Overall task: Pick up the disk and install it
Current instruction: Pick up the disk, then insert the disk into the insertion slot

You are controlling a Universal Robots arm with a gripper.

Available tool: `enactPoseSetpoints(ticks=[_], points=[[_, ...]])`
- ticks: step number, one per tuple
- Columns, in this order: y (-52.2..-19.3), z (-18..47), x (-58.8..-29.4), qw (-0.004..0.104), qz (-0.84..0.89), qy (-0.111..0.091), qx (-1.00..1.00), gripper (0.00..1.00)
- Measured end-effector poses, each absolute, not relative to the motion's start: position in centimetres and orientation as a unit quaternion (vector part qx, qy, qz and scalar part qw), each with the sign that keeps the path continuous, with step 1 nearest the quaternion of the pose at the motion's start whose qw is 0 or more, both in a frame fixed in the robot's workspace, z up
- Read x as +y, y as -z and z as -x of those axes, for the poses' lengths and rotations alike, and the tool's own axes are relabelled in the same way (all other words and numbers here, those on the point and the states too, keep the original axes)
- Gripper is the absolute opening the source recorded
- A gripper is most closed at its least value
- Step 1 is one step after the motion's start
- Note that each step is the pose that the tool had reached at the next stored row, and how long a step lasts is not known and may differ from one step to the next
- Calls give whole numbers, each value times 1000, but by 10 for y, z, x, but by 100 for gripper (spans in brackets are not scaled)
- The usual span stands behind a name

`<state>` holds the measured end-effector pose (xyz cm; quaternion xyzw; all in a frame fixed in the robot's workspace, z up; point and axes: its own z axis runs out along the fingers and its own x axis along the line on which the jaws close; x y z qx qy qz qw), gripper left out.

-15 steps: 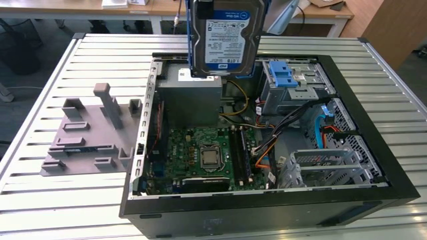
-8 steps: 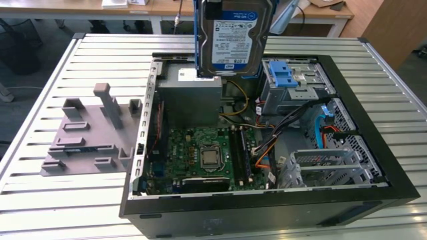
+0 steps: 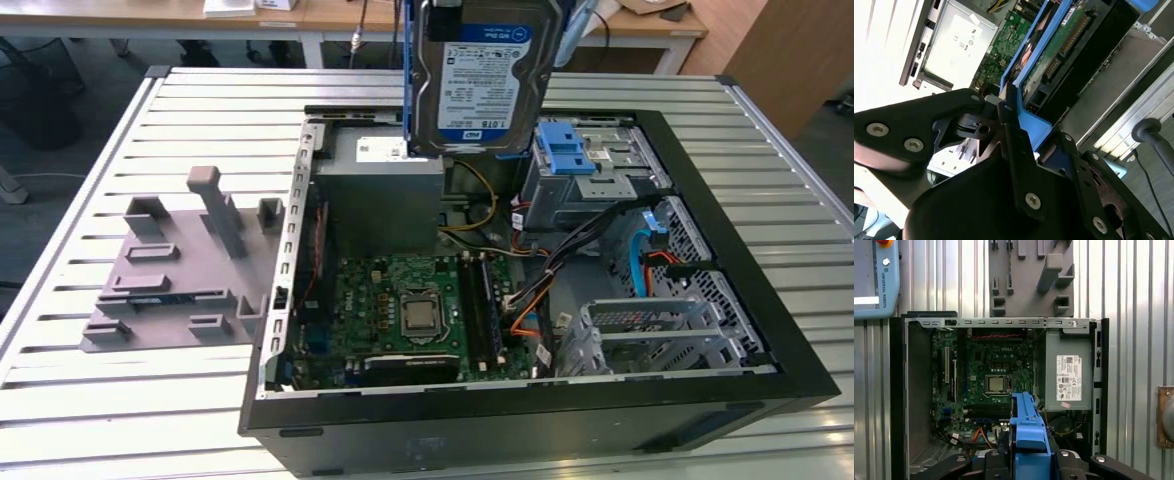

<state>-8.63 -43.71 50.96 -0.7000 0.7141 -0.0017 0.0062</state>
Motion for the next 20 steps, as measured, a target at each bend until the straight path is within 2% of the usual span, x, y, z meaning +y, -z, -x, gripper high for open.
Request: enactPoseSetpoints(ticks=[20], points=[[-509,85,-446,6,692,2,722,36]])
